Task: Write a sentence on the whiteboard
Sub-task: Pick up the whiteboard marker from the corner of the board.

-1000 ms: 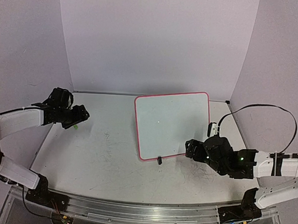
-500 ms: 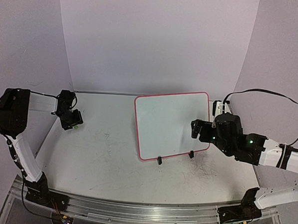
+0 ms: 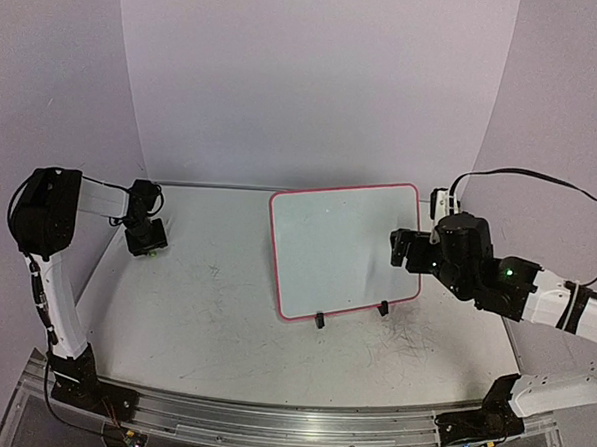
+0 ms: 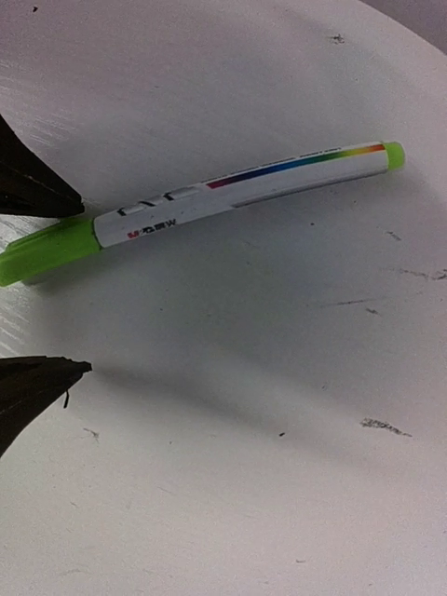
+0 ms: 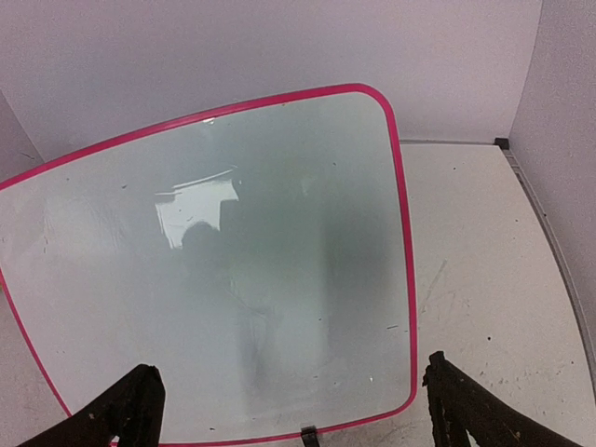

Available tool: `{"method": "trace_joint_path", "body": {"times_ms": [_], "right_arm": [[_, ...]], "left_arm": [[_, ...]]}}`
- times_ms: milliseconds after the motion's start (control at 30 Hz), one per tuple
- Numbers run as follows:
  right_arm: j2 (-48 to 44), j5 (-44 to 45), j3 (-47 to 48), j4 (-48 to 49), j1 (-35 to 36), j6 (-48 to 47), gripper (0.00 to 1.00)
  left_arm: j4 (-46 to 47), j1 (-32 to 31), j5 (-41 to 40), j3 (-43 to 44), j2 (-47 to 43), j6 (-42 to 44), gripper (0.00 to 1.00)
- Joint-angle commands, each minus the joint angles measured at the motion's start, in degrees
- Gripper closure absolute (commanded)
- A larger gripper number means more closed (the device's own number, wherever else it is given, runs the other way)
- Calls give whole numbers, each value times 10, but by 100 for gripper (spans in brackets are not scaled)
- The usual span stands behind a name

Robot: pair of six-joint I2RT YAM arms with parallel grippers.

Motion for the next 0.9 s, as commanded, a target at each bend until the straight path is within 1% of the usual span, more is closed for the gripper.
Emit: {"method": "trace_joint_path", "body": {"times_ms": [0,100,267,567,733,867], "right_arm": [[3,22,28,4,-4,-22,2],[4,24,28,3,-5,-25,2],[9,24,35,6,-7,-31,2],[20,28,48,15,-7,-42,2],[20,31,55,18,-7,-49,2],[14,34,58,18,-7,-54,2]], "left_arm": [[-9,1,-12,27,20,-1,54],[-12,1,-19,18,18,-7,58],[-36,-6,-56,7,9,-6,62],[-55,-15,-51,-9,14,-19,70],[-59,-21,-50,-5,27,-23,72],[-63,-23,-52,-8,29,-28,77]]}}
